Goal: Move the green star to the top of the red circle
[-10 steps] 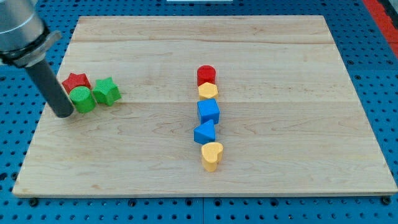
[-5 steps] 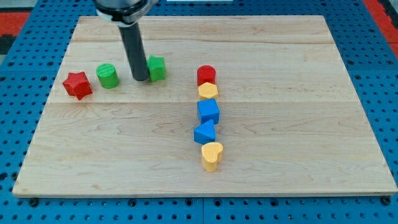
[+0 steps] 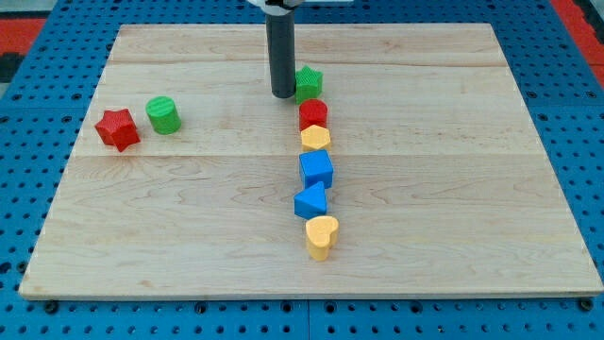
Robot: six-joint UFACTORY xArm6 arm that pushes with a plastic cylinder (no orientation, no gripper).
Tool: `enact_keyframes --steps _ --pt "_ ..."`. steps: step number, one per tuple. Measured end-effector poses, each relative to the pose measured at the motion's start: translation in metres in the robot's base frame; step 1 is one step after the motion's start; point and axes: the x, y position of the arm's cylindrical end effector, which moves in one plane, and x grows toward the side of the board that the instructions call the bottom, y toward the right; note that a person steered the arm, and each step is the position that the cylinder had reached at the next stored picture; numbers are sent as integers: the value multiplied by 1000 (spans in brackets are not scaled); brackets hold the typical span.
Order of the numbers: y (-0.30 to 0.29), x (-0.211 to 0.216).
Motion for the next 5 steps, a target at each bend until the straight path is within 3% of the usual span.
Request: enact_keyframes --steps 3,5 --pt "2 -45" --pt "28 -27"
